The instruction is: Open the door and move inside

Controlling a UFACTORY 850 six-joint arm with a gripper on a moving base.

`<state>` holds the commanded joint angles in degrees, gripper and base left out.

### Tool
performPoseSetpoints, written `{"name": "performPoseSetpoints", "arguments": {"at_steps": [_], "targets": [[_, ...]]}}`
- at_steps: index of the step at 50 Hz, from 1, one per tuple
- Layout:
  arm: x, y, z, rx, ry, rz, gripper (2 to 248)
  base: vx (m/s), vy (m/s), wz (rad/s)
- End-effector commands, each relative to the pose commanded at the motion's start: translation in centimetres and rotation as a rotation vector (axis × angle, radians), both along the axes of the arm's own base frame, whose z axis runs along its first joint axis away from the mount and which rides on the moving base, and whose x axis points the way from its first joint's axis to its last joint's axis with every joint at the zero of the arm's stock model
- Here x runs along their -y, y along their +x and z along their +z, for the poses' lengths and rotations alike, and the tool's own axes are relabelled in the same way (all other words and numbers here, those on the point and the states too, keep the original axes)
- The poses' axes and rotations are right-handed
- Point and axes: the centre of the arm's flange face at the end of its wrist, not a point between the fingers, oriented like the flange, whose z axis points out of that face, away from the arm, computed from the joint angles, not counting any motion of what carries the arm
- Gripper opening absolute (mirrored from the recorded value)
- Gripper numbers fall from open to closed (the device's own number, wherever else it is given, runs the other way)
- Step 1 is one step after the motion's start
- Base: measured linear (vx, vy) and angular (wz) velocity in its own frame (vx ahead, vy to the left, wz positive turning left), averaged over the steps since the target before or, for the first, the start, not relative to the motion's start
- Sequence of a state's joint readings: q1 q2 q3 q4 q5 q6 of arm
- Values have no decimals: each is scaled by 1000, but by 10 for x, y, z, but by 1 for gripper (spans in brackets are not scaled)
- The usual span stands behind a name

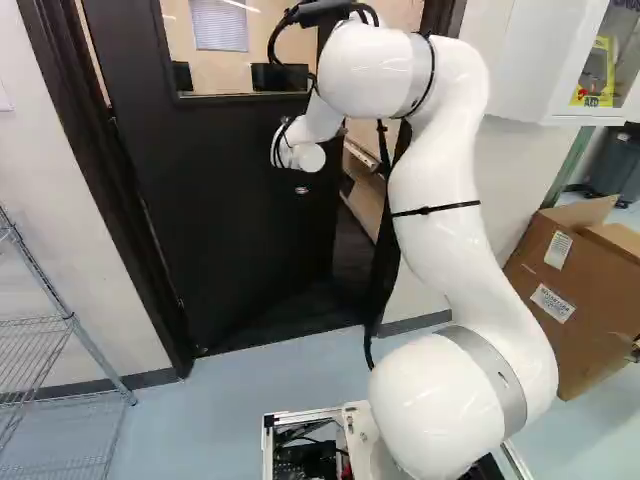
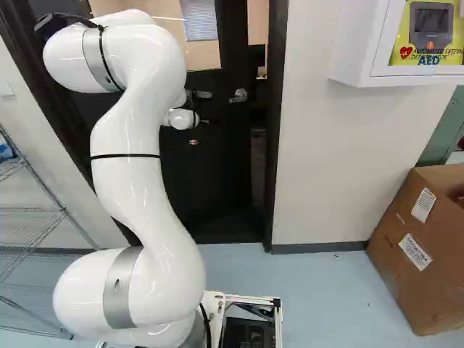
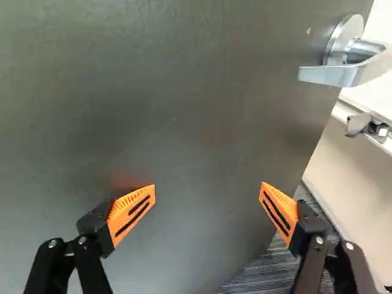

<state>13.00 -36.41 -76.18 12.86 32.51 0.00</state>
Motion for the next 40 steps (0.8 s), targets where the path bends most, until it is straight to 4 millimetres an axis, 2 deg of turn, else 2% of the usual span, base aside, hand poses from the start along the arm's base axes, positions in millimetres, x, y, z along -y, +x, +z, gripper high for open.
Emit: {"name": "performPoseSetpoints", "arguments": {"at_steps": [26,40], "targets": [[-44,41,-10,45,10,47,247,0,0,0],[-47,44,-11,50,11,49,247,0,0,0]]}}
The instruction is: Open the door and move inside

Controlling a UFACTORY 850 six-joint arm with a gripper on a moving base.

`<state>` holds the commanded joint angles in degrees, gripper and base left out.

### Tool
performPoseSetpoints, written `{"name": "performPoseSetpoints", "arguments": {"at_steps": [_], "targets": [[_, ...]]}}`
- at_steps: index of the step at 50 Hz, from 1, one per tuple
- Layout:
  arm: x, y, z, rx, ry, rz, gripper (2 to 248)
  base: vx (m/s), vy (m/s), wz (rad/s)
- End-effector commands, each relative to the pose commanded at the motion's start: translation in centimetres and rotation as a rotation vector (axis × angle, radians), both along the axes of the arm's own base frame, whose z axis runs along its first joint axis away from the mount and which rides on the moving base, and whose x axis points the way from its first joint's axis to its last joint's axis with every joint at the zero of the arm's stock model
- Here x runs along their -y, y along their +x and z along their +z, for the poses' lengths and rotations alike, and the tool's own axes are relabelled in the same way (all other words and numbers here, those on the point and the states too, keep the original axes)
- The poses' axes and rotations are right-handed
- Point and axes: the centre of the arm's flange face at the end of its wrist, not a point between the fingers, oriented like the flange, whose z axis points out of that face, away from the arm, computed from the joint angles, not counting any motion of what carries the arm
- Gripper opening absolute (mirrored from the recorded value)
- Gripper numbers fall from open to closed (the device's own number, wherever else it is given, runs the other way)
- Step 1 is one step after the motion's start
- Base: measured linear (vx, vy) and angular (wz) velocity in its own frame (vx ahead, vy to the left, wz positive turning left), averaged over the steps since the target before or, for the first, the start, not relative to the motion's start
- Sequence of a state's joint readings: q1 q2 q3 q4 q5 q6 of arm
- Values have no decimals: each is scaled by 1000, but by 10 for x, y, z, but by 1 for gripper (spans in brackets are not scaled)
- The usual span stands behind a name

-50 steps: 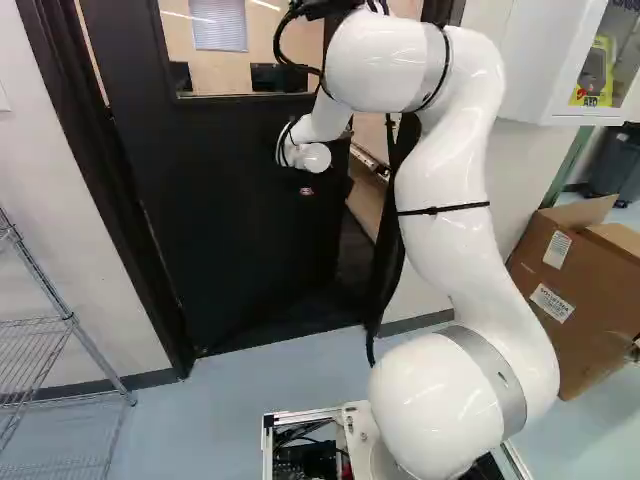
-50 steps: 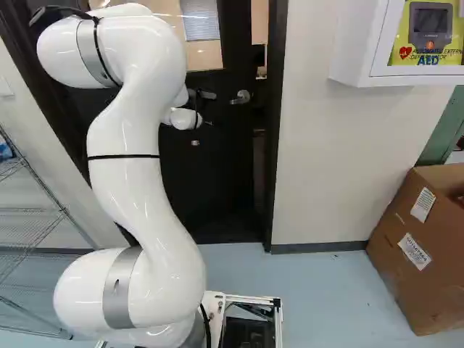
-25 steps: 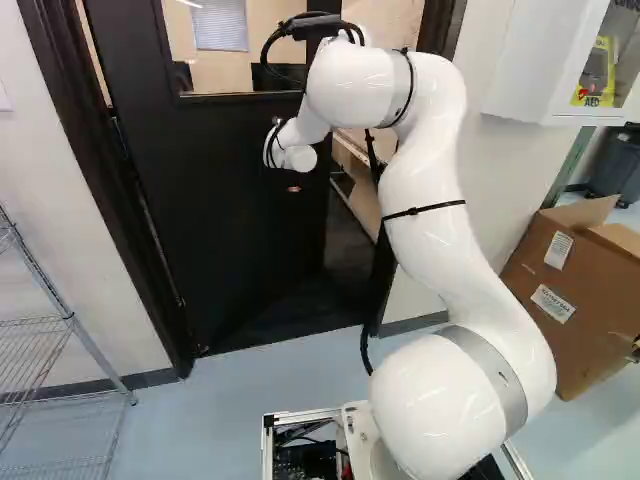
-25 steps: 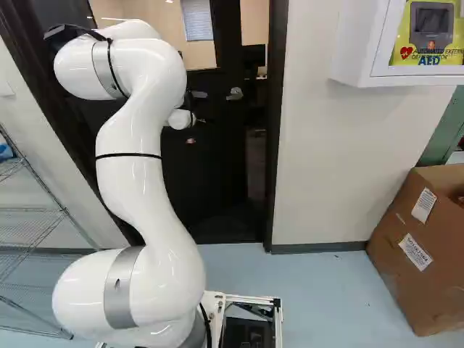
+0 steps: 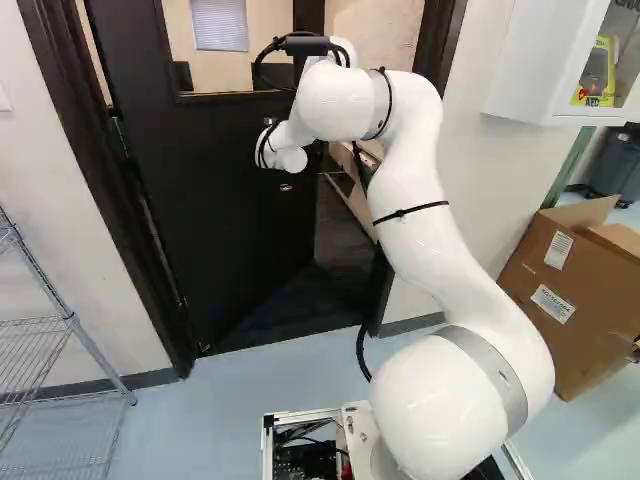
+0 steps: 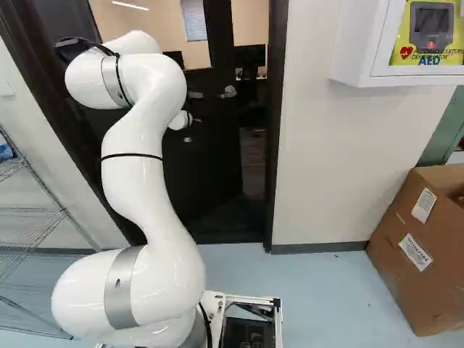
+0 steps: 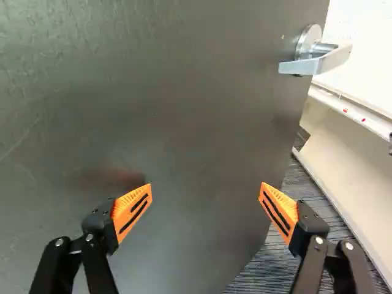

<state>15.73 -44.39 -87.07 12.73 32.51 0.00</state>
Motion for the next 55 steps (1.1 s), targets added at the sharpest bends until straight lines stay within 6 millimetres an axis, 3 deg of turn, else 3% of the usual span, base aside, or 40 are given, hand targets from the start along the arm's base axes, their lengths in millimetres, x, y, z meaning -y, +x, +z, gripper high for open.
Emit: {"name": "performPoseSetpoints", "arguments": {"at_steps": [20,55], "targets": [[30,-25,7,-30,-8,-31,247,0,0,0],[77,-89,23,-36,-33,-64,247,0,0,0]]}}
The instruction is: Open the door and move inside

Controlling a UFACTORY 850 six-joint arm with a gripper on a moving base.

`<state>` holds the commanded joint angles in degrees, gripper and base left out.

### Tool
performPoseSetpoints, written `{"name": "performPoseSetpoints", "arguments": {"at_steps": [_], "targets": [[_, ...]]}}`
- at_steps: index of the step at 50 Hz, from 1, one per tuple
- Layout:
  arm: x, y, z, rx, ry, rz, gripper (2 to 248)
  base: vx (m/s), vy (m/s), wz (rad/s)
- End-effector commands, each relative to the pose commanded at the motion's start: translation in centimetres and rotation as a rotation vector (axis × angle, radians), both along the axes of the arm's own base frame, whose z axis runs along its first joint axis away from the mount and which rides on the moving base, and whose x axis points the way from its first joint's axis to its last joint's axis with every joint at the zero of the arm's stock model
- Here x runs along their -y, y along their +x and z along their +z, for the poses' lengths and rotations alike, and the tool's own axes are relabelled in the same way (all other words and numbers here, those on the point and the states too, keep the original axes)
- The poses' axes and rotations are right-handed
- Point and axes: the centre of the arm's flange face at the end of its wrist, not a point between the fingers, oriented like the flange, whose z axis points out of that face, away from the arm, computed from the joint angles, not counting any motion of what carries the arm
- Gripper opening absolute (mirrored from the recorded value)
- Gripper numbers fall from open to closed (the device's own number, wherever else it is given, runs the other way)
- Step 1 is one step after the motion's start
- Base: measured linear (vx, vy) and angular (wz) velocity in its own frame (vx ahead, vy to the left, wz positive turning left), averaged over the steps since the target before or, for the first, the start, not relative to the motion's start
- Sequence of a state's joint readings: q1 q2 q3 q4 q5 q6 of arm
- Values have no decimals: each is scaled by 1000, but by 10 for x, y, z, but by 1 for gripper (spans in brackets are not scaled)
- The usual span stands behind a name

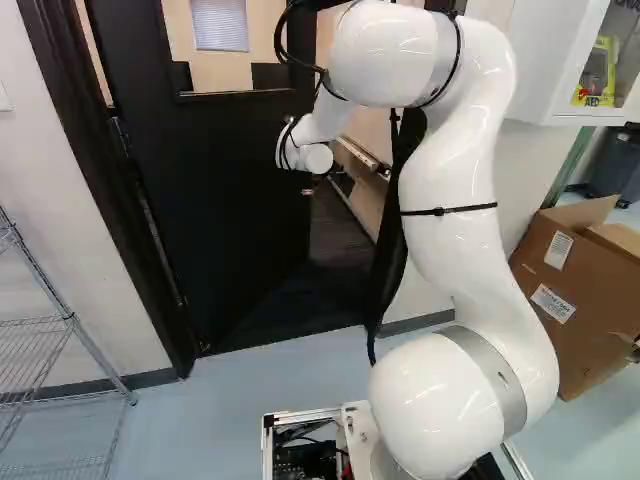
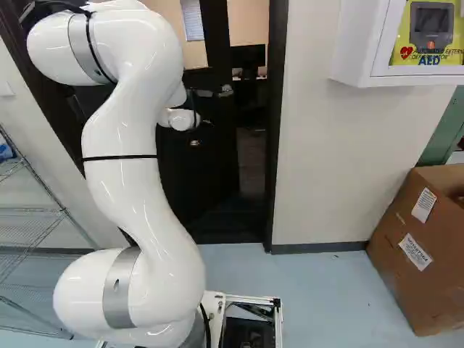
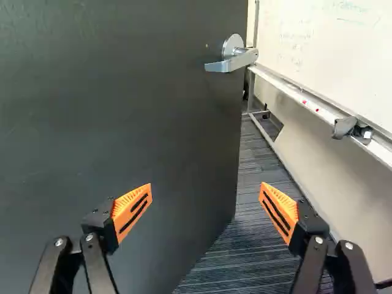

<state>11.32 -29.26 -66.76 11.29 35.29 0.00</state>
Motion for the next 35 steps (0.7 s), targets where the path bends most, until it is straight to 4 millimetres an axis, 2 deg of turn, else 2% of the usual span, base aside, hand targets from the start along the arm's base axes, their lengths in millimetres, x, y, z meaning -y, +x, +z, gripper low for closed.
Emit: {"name": "performPoseSetpoints", "arguments": {"at_steps": [35], "targets": [[39,-68,18,64,-55,15,247,0,0,0]]}}
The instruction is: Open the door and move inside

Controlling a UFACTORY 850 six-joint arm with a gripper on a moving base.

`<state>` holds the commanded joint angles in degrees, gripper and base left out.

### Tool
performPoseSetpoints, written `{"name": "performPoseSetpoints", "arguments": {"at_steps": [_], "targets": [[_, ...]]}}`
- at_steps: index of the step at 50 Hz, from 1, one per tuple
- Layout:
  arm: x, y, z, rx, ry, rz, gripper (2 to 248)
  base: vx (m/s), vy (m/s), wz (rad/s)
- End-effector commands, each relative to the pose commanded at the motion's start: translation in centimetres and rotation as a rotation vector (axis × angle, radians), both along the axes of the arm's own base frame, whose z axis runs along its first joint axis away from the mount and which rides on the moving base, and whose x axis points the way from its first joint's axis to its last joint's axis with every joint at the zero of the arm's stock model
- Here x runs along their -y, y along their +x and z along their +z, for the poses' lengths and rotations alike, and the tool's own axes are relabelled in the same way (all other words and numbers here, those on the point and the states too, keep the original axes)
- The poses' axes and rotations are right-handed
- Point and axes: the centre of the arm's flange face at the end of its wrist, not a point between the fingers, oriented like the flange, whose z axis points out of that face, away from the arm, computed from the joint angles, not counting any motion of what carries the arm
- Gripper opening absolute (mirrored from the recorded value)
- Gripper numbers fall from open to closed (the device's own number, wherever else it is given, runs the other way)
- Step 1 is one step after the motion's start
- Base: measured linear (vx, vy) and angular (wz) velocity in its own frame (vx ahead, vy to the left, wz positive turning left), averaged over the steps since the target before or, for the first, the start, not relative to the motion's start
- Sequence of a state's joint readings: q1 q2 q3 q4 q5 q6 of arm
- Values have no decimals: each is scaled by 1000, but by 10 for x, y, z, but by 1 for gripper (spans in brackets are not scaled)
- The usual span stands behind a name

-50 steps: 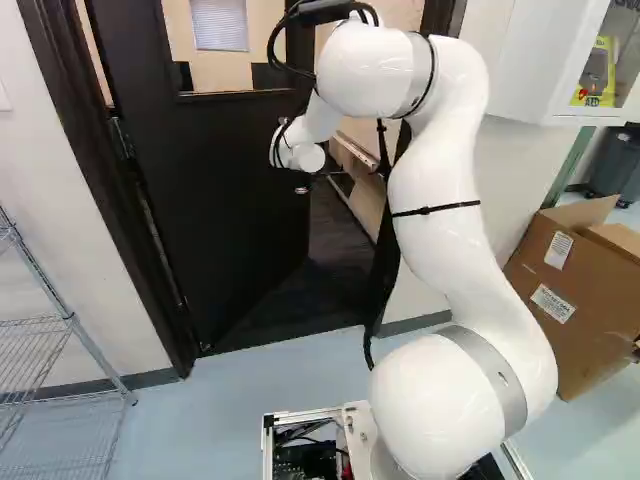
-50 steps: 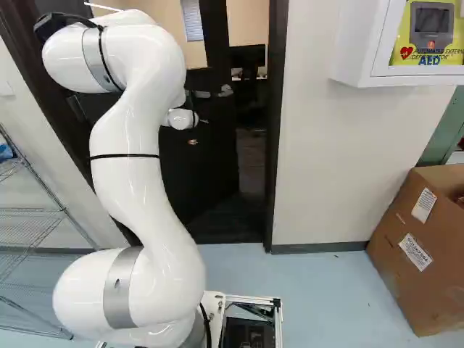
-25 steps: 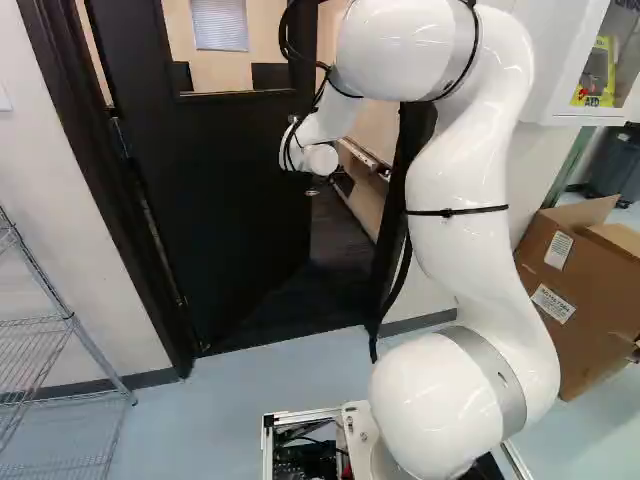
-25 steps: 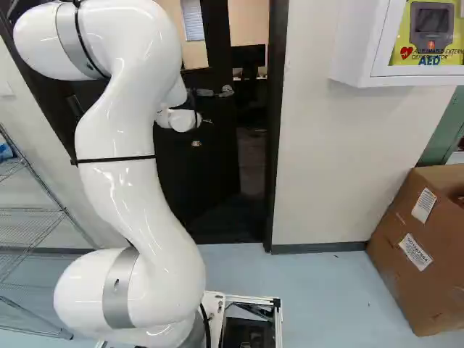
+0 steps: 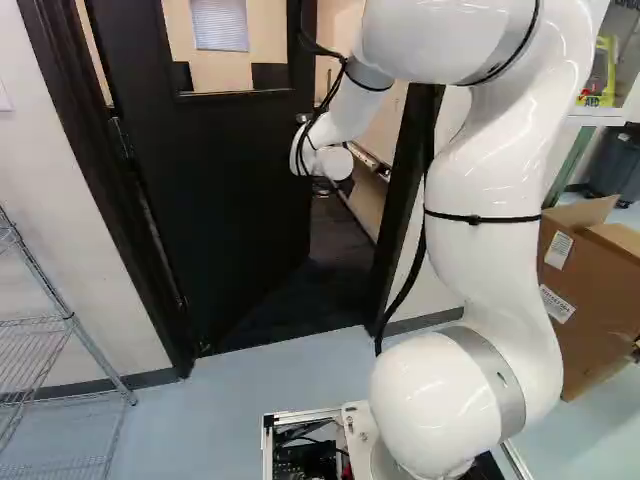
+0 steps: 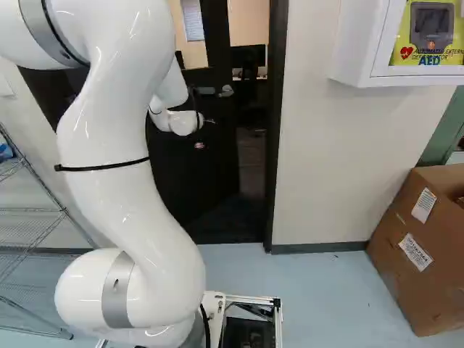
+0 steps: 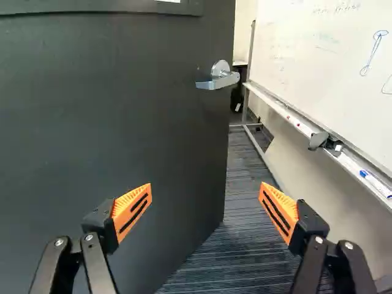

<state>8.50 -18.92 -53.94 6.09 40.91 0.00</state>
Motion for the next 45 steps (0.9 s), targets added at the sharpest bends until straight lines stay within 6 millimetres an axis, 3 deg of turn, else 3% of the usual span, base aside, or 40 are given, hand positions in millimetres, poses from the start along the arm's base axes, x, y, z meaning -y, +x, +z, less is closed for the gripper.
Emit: {"name": "performPoseSetpoints", "arguments": {"at_steps": [45], "targets": [[50,-90,6,-17,-37,-32,247,0,0,0]]}}
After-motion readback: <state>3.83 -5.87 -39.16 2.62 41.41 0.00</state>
